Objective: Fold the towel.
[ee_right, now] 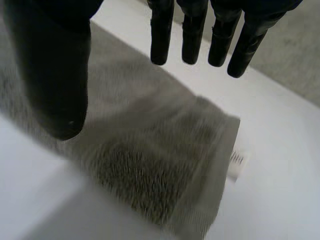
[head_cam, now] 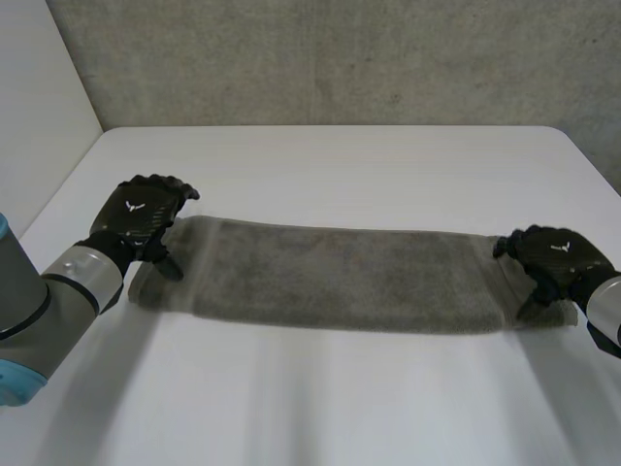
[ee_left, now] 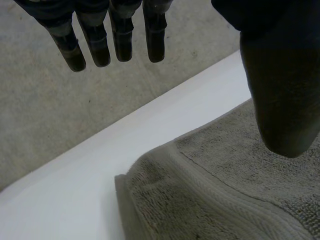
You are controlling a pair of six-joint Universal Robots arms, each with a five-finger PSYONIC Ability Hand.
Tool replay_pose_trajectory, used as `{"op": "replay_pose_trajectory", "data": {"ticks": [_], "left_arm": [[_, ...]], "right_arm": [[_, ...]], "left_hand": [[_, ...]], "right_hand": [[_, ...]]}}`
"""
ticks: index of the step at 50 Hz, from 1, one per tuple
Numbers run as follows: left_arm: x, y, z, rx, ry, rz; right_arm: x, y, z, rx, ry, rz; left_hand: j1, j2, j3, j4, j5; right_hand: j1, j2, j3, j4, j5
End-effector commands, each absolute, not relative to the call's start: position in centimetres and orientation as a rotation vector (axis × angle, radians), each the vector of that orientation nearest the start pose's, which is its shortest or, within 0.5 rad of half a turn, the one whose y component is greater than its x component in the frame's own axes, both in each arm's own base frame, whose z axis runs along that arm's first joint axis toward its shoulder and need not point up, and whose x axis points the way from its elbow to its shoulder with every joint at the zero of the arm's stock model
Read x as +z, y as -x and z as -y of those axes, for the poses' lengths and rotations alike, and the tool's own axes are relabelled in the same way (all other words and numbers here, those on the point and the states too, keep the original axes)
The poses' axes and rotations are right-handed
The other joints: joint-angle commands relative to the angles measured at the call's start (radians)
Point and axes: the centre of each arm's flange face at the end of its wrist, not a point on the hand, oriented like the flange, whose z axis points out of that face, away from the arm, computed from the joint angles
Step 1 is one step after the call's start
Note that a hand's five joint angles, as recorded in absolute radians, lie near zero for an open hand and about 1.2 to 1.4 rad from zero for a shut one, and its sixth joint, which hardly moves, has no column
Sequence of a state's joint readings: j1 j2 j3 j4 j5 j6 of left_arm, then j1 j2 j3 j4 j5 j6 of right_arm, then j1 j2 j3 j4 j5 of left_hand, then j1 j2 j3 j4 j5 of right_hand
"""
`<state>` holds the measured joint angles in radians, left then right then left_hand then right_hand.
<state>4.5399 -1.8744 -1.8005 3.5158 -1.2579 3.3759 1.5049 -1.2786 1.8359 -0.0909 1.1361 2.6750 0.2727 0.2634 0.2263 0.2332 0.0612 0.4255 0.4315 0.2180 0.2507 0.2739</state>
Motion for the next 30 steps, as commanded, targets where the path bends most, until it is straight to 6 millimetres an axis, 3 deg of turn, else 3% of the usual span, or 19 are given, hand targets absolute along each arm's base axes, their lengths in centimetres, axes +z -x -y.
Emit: {"op": "replay_pose_trajectory", "data": {"ticks": [1,13,15,18,20,21,30], "left_arm": [[17.5,20.9,30.2,-2.197,-0.772,-2.416],[17.1,20.8,29.9,-2.199,-0.772,-2.415],[17.1,20.9,29.9,-2.200,-0.774,-2.415],[17.0,20.9,29.8,-2.199,-0.776,-2.417],[17.1,20.9,29.8,-2.200,-0.776,-2.415],[17.1,20.9,29.8,-2.200,-0.776,-2.415],[17.2,20.7,30.0,-2.204,-0.767,-2.408]], "right_arm": [[13.7,-13.9,30.4,-1.617,0.886,-2.490],[12.2,-13.6,30.9,-1.586,0.890,-2.514],[11.9,-13.6,31.0,-1.575,0.894,-2.518],[11.7,-13.6,31.1,-1.571,0.906,-2.520],[11.6,-13.4,31.4,-1.577,0.937,-2.527],[11.6,-13.4,31.4,-1.577,0.937,-2.527],[12.8,-8.4,34.1,-1.696,0.826,-2.650]], "left_hand": [[-0.039,-0.029,-0.052,-0.059,-0.002],[-0.042,-0.032,-0.052,-0.059,-0.005],[-0.042,-0.032,-0.052,-0.059,-0.005],[-0.042,-0.032,-0.052,-0.059,-0.005],[-0.042,-0.032,-0.052,-0.059,-0.005],[-0.042,-0.032,-0.052,-0.059,-0.005],[-0.042,-0.032,-0.052,-0.059,-0.005]], "right_hand": [[0.152,0.146,-0.043,-0.076,0.129],[0.297,0.291,-0.043,-0.076,0.274],[0.548,0.542,-0.043,-0.076,0.525],[0.690,0.684,-0.043,-0.076,0.667],[0.970,0.964,-0.043,-0.076,0.947],[0.971,0.965,-0.043,-0.076,0.948],[0.971,0.965,-0.043,-0.076,0.948]]}}
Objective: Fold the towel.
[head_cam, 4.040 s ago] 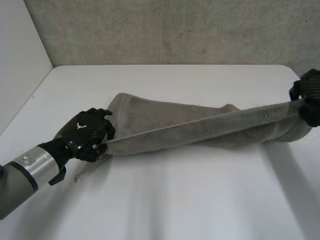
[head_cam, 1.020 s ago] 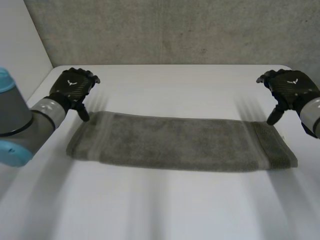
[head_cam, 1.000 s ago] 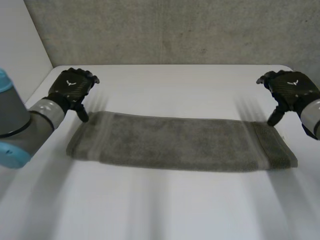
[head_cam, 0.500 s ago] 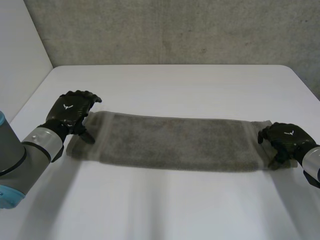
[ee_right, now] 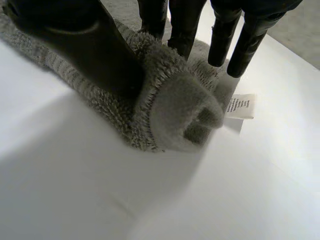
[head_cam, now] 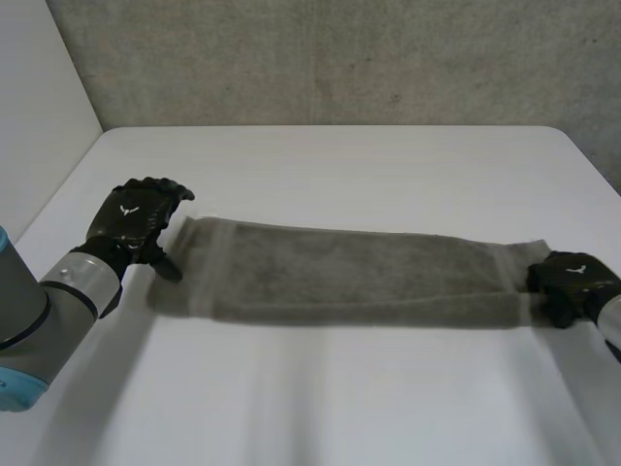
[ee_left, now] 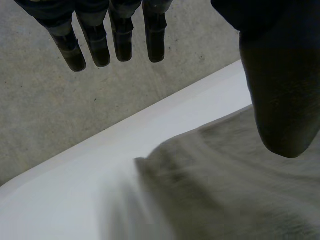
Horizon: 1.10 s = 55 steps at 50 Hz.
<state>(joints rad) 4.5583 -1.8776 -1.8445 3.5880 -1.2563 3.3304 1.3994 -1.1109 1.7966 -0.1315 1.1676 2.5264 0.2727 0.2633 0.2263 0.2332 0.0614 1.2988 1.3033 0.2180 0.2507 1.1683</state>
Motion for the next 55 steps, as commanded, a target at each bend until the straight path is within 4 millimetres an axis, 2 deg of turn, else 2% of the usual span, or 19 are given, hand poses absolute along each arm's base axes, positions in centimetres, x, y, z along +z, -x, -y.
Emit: {"op": "replay_pose_trajectory", "data": {"ticks": [1,5,10,14,16,17,19,20,21,22,24,25,27,28,35,42,49,51,55], "left_arm": [[17.2,20.7,30.0,-2.202,-0.763,-2.408],[17.6,20.4,30.1,-2.213,-0.751,-2.391],[17.7,20.3,30.2,-2.215,-0.745,-2.386],[17.9,20.2,30.3,-2.222,-0.738,-2.376],[17.9,20.1,30.4,-2.229,-0.736,-2.368],[17.9,20.1,30.4,-2.234,-0.736,-2.363],[17.9,20.1,30.4,-2.237,-0.734,-2.359],[17.8,20.2,30.3,-2.239,-0.738,-2.357],[17.8,20.2,30.3,-2.239,-0.738,-2.357],[17.7,20.2,30.3,-2.239,-0.738,-2.357],[17.7,20.2,30.3,-2.241,-0.738,-2.355],[17.7,20.2,30.2,-2.242,-0.740,-2.356],[17.7,20.2,30.2,-2.242,-0.740,-2.356],[17.7,20.2,30.2,-2.242,-0.740,-2.356],[17.7,20.2,30.2,-2.242,-0.740,-2.356],[17.6,20.2,30.2,-2.238,-0.740,-2.359],[17.5,20.3,30.1,-2.236,-0.744,-2.364],[17.5,20.4,30.1,-2.237,-0.746,-2.364],[17.5,20.4,30.0,-2.236,-0.750,-2.366]], "right_arm": [[13.6,-6.1,35.4,-1.760,0.765,-2.686],[16.4,-2.5,37.7,-1.925,0.695,-2.712],[19.9,-2.4,38.4,-2.026,0.722,-2.676],[23.4,-6.3,38.0,-2.133,0.818,-2.524],[25.7,-11.1,36.8,-2.196,0.919,-2.362],[25.7,-11.1,36.8,-2.196,0.919,-2.362],[26.5,-16.6,34.9,-2.196,1.040,-2.222],[26.5,-16.7,34.9,-2.196,1.040,-2.221],[26.7,-20.1,33.3,-2.183,1.111,-2.136],[26.7,-20.1,33.3,-2.182,1.112,-2.135],[25.5,-25.9,30.4,-2.115,1.259,-2.014],[25.5,-25.9,30.3,-2.114,1.260,-2.013],[23.5,-30.5,27.4,-2.048,1.437,-1.907],[23.5,-30.6,27.4,-2.048,1.438,-1.906],[18.4,-38.7,21.0,-1.953,1.707,-1.643],[15.9,-41.5,18.7,-1.938,1.741,-1.541],[15.0,-41.9,18.2,-1.916,1.753,-1.524],[14.6,-41.6,17.7,-1.881,1.762,-1.539],[14.2,-40.8,17.1,-1.820,1.775,-1.548]], "left_hand": [[-0.042,-0.032,-0.052,-0.059,-0.005],[-0.042,-0.032,-0.052,-0.059,-0.005],[-0.042,-0.032,-0.052,-0.059,-0.005],[-0.042,-0.032,-0.052,-0.059,-0.005],[-0.042,-0.032,-0.052,-0.059,-0.005],[-0.042,-0.032,-0.052,-0.059,-0.005],[-0.042,-0.032,-0.052,-0.059,-0.005],[-0.042,-0.032,-0.052,-0.059,-0.005],[-0.042,-0.032,-0.052,-0.059,-0.005],[-0.042,-0.032,-0.052,-0.059,-0.005],[-0.042,-0.032,-0.052,-0.059,-0.005],[-0.042,-0.032,-0.052,-0.059,-0.005],[-0.042,-0.032,-0.052,-0.059,-0.005],[-0.042,-0.032,-0.052,-0.059,-0.005],[-0.042,-0.032,-0.052,-0.059,-0.005],[-0.045,-0.035,-0.052,-0.059,-0.008],[-0.047,-0.038,-0.052,-0.059,-0.011],[-0.047,-0.038,-0.052,-0.059,-0.011],[-0.047,-0.038,-0.052,-0.059,-0.011]], "right_hand": [[0.097,0.093,-0.043,-0.076,0.053],[0.097,0.093,-0.043,-0.076,0.053],[0.097,0.093,-0.043,-0.076,0.053],[0.097,0.093,-0.043,-0.076,0.053],[0.097,0.093,-0.043,-0.076,0.053],[0.097,0.093,-0.043,-0.076,0.053],[0.097,0.093,-0.043,-0.076,0.053],[0.097,0.093,-0.043,-0.076,0.053],[0.097,0.093,-0.043,-0.076,0.053],[0.097,0.093,-0.043,-0.076,0.053],[0.097,0.093,-0.043,-0.076,0.053],[0.097,0.093,-0.043,-0.076,0.053],[0.097,0.093,-0.043,-0.076,0.053],[0.097,0.093,-0.043,-0.076,0.053],[0.097,0.093,-0.043,-0.076,0.053],[0.097,0.093,-0.043,-0.076,0.053],[0.072,0.068,-0.043,-0.076,0.028],[-0.954,-0.958,-0.043,-0.076,-0.998],[-1.058,-1.063,-0.043,-0.076,-1.102]]}}
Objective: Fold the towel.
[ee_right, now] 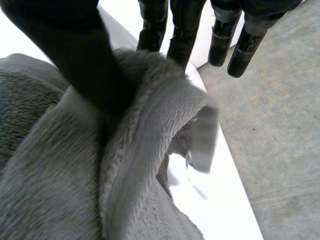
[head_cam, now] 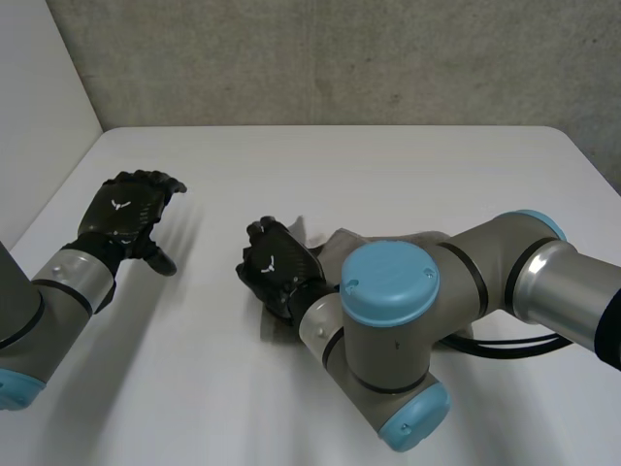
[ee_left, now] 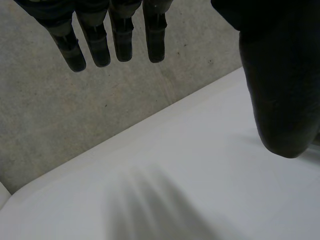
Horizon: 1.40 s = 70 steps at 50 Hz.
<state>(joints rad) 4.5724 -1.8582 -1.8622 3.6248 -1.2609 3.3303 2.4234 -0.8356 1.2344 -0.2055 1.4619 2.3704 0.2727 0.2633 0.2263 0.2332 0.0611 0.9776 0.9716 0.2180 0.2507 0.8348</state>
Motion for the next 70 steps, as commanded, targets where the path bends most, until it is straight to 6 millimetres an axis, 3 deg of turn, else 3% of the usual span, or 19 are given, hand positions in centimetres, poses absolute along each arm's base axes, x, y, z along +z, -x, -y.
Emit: {"op": "replay_pose_trajectory", "data": {"ticks": [1,8,10,11,13,14,15,16,17,20,24,28,34,36,40,53,60,70], "left_arm": [[17.5,20.4,30.0,-2.236,-0.750,-2.366],[17.8,20.7,29.8,-2.251,-0.770,-2.356],[18.1,20.9,29.7,-2.264,-0.778,-2.346],[18.6,21.3,29.5,-2.284,-0.792,-2.332],[19.2,22.0,29.0,-2.316,-0.827,-2.311],[19.7,23.1,28.2,-2.347,-0.872,-2.299],[19.7,23.1,28.2,-2.347,-0.872,-2.298],[20.1,24.2,27.5,-2.374,-0.923,-2.288],[20.5,25.3,26.8,-2.400,-0.973,-2.278],[20.8,26.4,26.0,-2.425,-1.020,-2.272],[21.7,30.1,23.5,-2.523,-1.143,-2.307],[19.8,32.9,22.6,-2.490,-1.223,-2.440],[18.2,35.1,21.5,-2.416,-1.315,-2.542],[16.6,36.2,21.4,-2.339,-1.365,-2.600],[15.3,36.9,21.4,-2.270,-1.393,-2.647],[13.3,37.7,24.1,-2.258,-1.270,-2.580],[12.9,35.5,27.1,-2.222,-1.034,-2.494],[12.2,31.8,27.8,-2.104,-0.869,-2.522]], "right_arm": [[14.6,-40.3,16.8,-1.801,1.762,-1.546],[17.6,-37.7,17.2,-1.791,1.595,-1.620],[19.0,-35.3,18.8,-1.806,1.447,-1.725],[19.0,-35.3,18.8,-1.806,1.447,-1.725],[20.3,-31.9,21.2,-1.831,1.270,-1.852],[20.3,-31.9,21.2,-1.831,1.269,-1.853],[20.8,-30.2,21.9,-1.849,1.195,-1.901],[20.8,-30.2,22.0,-1.849,1.194,-1.902],[21.0,-28.8,22.5,-1.856,1.142,-1.947],[20.1,-26.1,22.9,-1.829,1.080,-2.046],[18.6,-24.2,23.2,-1.765,1.045,-2.128],[16.7,-22.4,23.3,-1.681,0.999,-2.199],[15.8,-22.0,23.5,-1.660,0.987,-2.226],[14.8,-22.0,23.6,-1.624,0.984,-2.250],[14.0,-22.0,23.5,-1.596,0.985,-2.266],[13.7,-21.9,23.4,-1.584,0.984,-2.272],[13.5,-21.9,23.2,-1.584,0.985,-2.271],[13.4,-21.9,23.1,-1.585,0.989,-2.267]], "left_hand": [[-0.047,-0.038,-0.052,-0.059,-0.010],[-0.053,-0.044,-0.052,-0.059,-0.016],[-0.053,-0.044,-0.052,-0.059,-0.016],[-0.053,-0.044,-0.052,-0.059,-0.016],[-0.047,-0.038,-0.052,-0.059,-0.010],[-0.045,-0.035,-0.052,-0.059,-0.007],[-0.045,-0.035,-0.052,-0.059,-0.007],[-0.045,-0.035,-0.052,-0.059,-0.007],[-0.042,-0.032,-0.052,-0.059,-0.005],[-0.042,-0.032,-0.052,-0.059,-0.005],[-0.039,-0.029,-0.052,-0.059,-0.002],[-0.033,-0.023,-0.052,-0.059,0.004],[-0.021,-0.012,-0.052,-0.059,0.016],[-0.015,-0.006,-0.052,-0.059,0.022],[-0.015,-0.006,-0.052,-0.059,0.022],[0.011,0.021,-0.052,-0.059,0.048],[0.011,0.021,-0.052,-0.059,0.048],[0.011,0.021,-0.052,-0.059,0.048]], "right_hand": [[-0.803,-0.797,-0.043,-0.076,-0.835],[-0.803,-0.797,-0.043,-0.076,-0.835],[-0.803,-0.797,-0.043,-0.076,-0.835],[-0.803,-0.797,-0.043,-0.076,-0.835],[-0.803,-0.797,-0.043,-0.076,-0.835],[-0.803,-0.797,-0.043,-0.076,-0.835],[-0.803,-0.797,-0.043,-0.076,-0.835],[-0.803,-0.797,-0.043,-0.076,-0.835],[-0.803,-0.797,-0.043,-0.076,-0.835],[-0.803,-0.797,-0.043,-0.076,-0.835],[-0.803,-0.797,-0.043,-0.076,-0.835],[-0.803,-0.797,-0.043,-0.076,-0.835],[-0.803,-0.797,-0.043,-0.076,-0.835],[-0.803,-0.797,-0.043,-0.076,-0.835],[-0.803,-0.797,-0.043,-0.076,-0.835],[-0.803,-0.797,-0.043,-0.076,-0.835],[-0.787,-0.781,-0.043,-0.076,-0.819],[-0.614,-0.608,-0.043,-0.076,-0.646]]}}
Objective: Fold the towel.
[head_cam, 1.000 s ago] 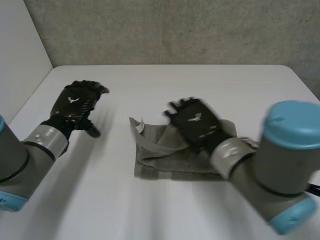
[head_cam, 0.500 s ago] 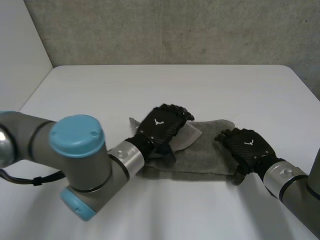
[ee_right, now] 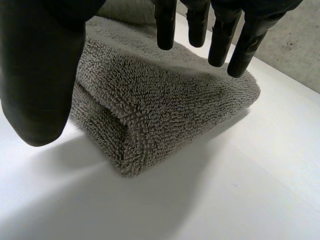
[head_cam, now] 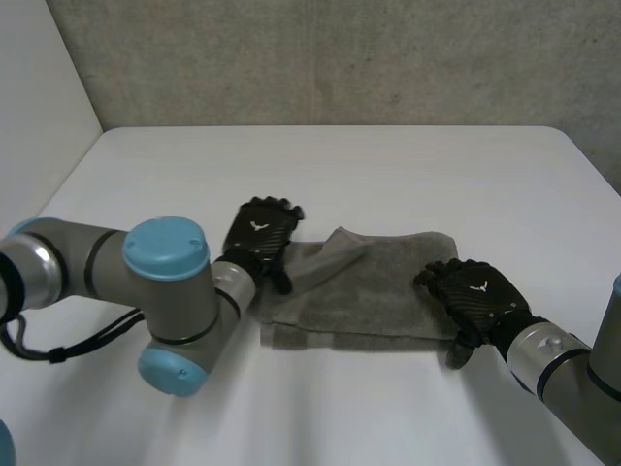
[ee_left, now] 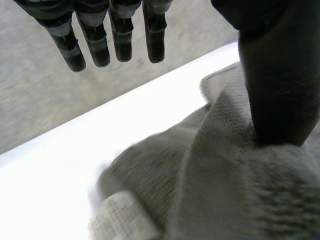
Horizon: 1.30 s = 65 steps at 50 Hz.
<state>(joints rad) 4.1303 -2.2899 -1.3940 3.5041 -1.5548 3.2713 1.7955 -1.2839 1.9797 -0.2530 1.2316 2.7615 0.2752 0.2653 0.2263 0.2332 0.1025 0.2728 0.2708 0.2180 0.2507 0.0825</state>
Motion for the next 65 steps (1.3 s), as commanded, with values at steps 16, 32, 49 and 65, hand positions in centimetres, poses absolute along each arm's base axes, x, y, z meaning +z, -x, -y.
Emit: {"op": "replay_pose_trajectory", "data": {"ticks": [16,32,49,65], "left_arm": [[13.1,30.6,23.5,-2.074,-0.926,-2.556],[14.0,30.3,22.9,-2.095,-0.918,-2.548],[15.8,28.5,24.2,-2.136,-0.808,-2.512],[17.1,25.7,23.9,-2.134,-0.712,-2.488]], "right_arm": [[13.1,-21.1,23.5,-1.608,0.971,-2.291],[13.1,-20.3,24.2,-1.622,0.939,-2.313],[12.7,-19.8,24.7,-1.611,0.929,-2.336],[13.0,-16.4,26.4,-1.555,0.835,-2.328]], "left_hand": [[-0.003,0.007,-0.052,-0.059,-0.005],[-0.006,0.004,-0.052,-0.059,-0.008],[-0.035,-0.025,-0.052,-0.059,-0.037],[-0.035,-0.025,-0.052,-0.059,-0.037]], "right_hand": [[0.276,0.278,-0.043,-0.076,0.292],[0.827,0.829,-0.043,-0.076,0.843],[0.976,0.978,-0.043,-0.076,0.992],[1.123,1.125,-0.043,-0.076,1.139]]}}
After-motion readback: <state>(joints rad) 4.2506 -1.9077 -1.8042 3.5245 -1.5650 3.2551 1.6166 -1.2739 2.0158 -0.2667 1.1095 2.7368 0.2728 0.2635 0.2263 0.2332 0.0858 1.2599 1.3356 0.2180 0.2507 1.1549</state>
